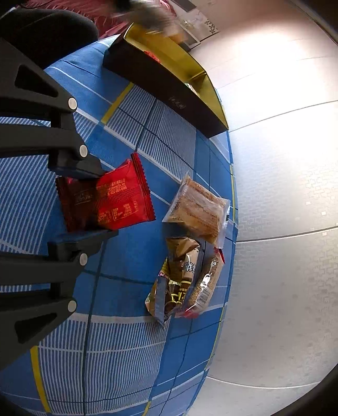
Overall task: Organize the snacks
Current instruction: 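Lower the peanut bag into the gold tin with the left gripper while the right grasps a red candy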
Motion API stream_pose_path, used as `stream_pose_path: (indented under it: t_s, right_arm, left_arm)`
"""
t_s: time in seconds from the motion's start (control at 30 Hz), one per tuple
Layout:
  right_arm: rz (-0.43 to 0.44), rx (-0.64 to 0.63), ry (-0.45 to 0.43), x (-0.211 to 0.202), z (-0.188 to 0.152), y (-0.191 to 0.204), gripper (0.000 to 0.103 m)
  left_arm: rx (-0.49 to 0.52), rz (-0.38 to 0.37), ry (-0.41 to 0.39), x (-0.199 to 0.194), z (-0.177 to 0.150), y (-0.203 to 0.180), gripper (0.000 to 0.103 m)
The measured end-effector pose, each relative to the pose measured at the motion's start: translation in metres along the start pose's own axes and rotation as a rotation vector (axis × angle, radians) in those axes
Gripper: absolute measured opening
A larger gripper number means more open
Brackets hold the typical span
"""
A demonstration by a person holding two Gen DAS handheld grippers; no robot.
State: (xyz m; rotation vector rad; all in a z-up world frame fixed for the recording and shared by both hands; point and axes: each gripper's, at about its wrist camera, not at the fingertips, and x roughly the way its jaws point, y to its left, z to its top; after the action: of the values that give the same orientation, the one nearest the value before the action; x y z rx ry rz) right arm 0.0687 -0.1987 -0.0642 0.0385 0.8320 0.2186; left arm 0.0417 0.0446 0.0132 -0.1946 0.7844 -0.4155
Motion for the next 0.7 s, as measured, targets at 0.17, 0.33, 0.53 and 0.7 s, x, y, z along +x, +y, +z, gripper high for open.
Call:
stream_pose_path:
  t_s: [0.17, 0.33, 0.53, 0.7]
  right_arm:
    - [0.004, 0.003, -0.011, 0.0, -0.001, 0.0, 0.033]
    - [0.004, 0.0, -0.017, 0.0, -0.001, 0.0, 0.033]
    - [-0.001, -0.011, -0.017, 0.0, -0.001, 0.001, 0.034]
    - [-0.003, -0.017, -0.015, 0.001, -0.001, 0.002, 0.034]
  left_arm:
    - [-0.209, 0.076, 0.006, 0.0, 0.039, 0.06, 0.05]
    - [-0.27, 0.206, 0.075, 0.029, 0.069, 0.107, 0.05]
    - [-0.325, 0.259, 0.138, 0.072, 0.093, 0.143, 0.05]
    - [-0.32, 0.302, 0.16, 0.106, 0.11, 0.156, 0.051]
